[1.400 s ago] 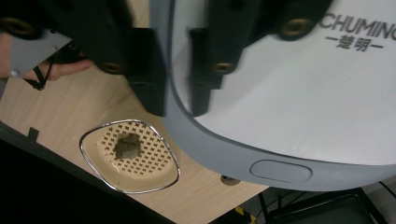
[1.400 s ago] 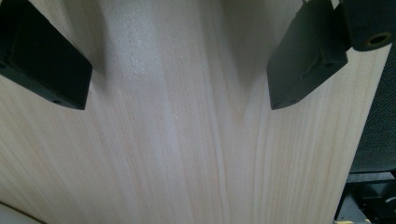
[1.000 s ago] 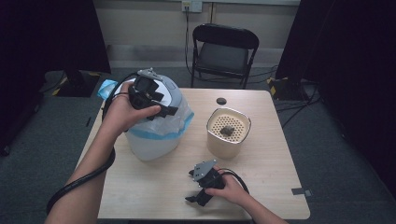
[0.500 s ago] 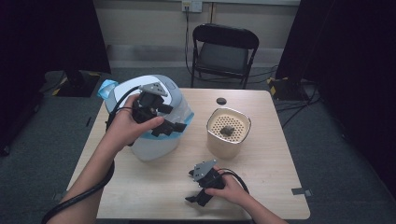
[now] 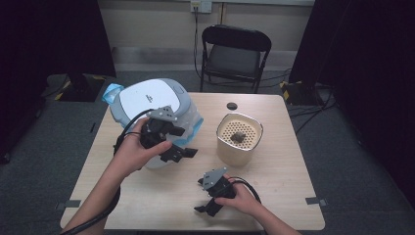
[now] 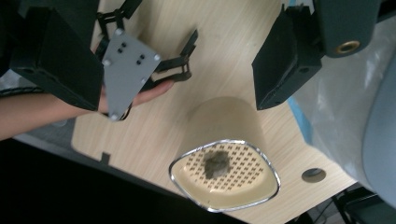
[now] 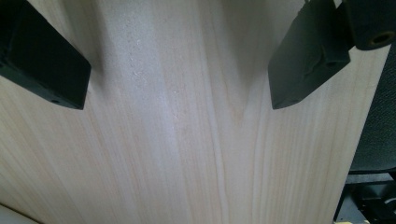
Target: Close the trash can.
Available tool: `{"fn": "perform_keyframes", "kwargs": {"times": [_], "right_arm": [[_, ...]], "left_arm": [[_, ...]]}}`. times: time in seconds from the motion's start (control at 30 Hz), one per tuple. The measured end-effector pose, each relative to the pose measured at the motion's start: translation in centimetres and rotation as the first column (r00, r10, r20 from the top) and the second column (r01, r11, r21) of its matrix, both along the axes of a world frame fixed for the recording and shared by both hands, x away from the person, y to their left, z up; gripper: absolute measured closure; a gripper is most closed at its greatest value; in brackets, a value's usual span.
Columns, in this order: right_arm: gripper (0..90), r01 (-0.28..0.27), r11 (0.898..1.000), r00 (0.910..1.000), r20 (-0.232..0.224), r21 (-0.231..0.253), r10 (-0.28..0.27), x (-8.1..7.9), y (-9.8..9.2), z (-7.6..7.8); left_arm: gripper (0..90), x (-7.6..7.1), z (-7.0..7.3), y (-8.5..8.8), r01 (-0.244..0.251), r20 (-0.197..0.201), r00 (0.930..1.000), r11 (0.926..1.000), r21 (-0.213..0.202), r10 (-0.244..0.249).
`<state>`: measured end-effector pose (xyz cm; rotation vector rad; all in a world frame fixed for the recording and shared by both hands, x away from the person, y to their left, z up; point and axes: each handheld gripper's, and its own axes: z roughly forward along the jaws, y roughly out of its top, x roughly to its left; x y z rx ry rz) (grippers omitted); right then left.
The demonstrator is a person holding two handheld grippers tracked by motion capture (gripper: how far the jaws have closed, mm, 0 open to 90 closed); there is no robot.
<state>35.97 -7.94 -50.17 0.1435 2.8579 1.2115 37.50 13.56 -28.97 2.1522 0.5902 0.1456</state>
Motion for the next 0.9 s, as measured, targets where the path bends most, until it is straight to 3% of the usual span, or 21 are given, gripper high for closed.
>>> {"fn": "perform_keyframes", "kwargs": {"times": [0.13,0.3,0.73,0.9], "right_arm": [[5.3,0.001,1.0,1.0,-0.001,0.0,-0.001,0.0,0.0,0.0],[5.3,0.002,1.0,1.0,-0.001,-0.001,-0.002,0.0,0.0,0.0],[5.3,0.001,1.0,1.0,0.005,0.003,-0.001,0.0,0.0,0.0],[5.3,0.001,1.0,1.0,0.005,0.003,-0.001,0.0,0.0,0.0]], "left_arm": [[16.1,-0.4,-1.2,0.2,0.009,-0.005,0.9999,0.9999,0.005,-0.009],[16.1,-0.9,-2.7,0.3,0.027,-0.026,0.9993,0.9995,-0.017,-0.028],[16.1,-2.0,-7.8,0.6,0.054,-0.092,0.9943,0.9985,0.007,-0.053],[16.2,-2.2,-9.4,1.0,0.056,-0.102,0.9932,0.9984,-0.002,-0.056]]}}
